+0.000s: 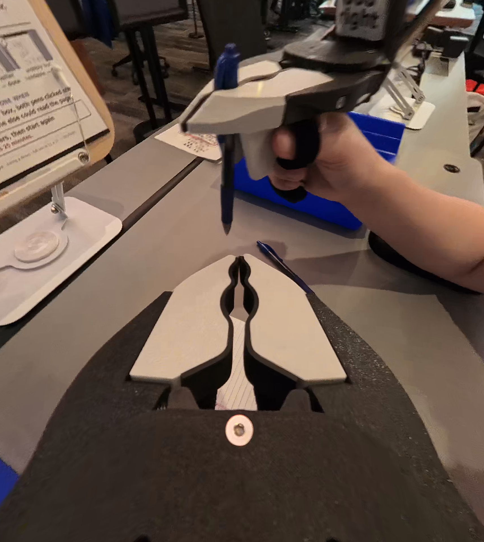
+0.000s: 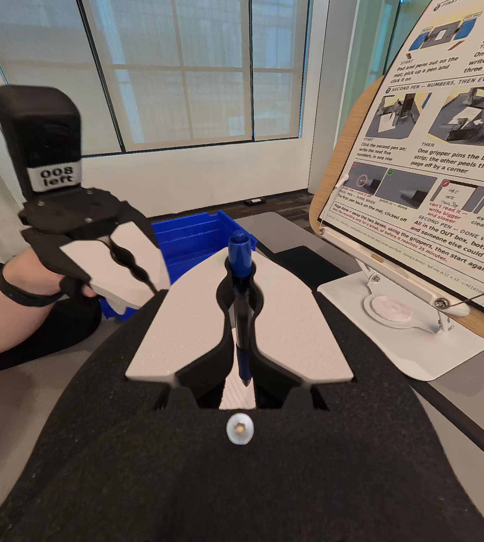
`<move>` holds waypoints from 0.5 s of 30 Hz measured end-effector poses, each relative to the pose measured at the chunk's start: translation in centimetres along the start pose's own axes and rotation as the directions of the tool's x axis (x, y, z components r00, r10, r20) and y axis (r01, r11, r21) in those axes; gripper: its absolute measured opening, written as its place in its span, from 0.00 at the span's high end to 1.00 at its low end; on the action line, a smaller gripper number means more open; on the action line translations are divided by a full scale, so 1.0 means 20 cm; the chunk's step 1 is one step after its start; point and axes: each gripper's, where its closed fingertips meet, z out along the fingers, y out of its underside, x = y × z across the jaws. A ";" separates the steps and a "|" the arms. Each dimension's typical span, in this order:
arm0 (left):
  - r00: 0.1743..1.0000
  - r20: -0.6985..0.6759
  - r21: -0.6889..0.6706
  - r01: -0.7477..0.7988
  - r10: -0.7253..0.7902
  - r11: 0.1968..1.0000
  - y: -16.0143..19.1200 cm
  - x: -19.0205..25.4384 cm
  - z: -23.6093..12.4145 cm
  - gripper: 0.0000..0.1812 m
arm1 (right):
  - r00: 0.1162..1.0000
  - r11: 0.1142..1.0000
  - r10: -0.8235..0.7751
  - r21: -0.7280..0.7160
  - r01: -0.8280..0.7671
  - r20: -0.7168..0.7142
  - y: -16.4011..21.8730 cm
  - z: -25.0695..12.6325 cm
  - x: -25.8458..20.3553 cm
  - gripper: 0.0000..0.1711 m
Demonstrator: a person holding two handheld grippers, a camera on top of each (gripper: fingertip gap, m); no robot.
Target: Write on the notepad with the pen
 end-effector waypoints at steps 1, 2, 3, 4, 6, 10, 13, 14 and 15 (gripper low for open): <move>0.999 -0.011 0.001 -0.030 0.030 1.000 -0.01 0.02 -0.02 1.00 | 1.000 1.000 0.002 0.007 -0.002 0.007 0.00 0.00 0.00 0.97; 0.998 -0.020 -0.005 -0.058 0.057 0.998 -0.02 0.05 -0.03 1.00 | 1.000 1.000 0.006 0.009 -0.006 0.013 0.01 0.00 0.01 0.97; 0.996 -0.024 -0.028 -0.081 0.081 0.996 -0.01 0.07 -0.03 1.00 | 1.000 1.000 0.007 0.012 -0.007 0.016 0.01 0.00 0.01 0.97; 0.994 -0.023 -0.072 -0.108 0.107 0.991 0.03 0.08 -0.02 1.00 | 1.000 1.000 0.010 0.016 -0.010 0.020 0.01 0.00 0.02 0.97; 0.984 0.016 -0.182 -0.173 0.179 0.968 0.12 0.07 0.00 1.00 | 0.999 1.000 0.024 0.020 -0.024 0.039 0.02 0.01 0.02 0.97; 0.965 0.013 -0.267 -0.248 0.261 0.931 0.29 0.10 0.03 1.00 | 0.998 0.999 0.034 0.019 -0.035 0.044 0.02 0.02 0.03 0.97; 0.977 -0.019 -0.264 -0.209 0.211 0.942 0.34 0.14 0.07 1.00 | 0.999 0.999 0.026 0.024 -0.027 0.036 0.01 0.01 0.05 0.97; 0.984 -0.033 -0.248 -0.180 0.177 0.952 0.33 0.15 0.09 1.00 | 0.999 0.999 0.025 0.022 -0.025 0.031 0.02 0.01 0.05 0.97; 0.988 -0.051 -0.233 -0.151 0.142 0.961 0.32 0.16 0.10 1.00 | 0.999 0.999 0.024 0.020 -0.025 0.024 0.02 0.00 0.06 0.97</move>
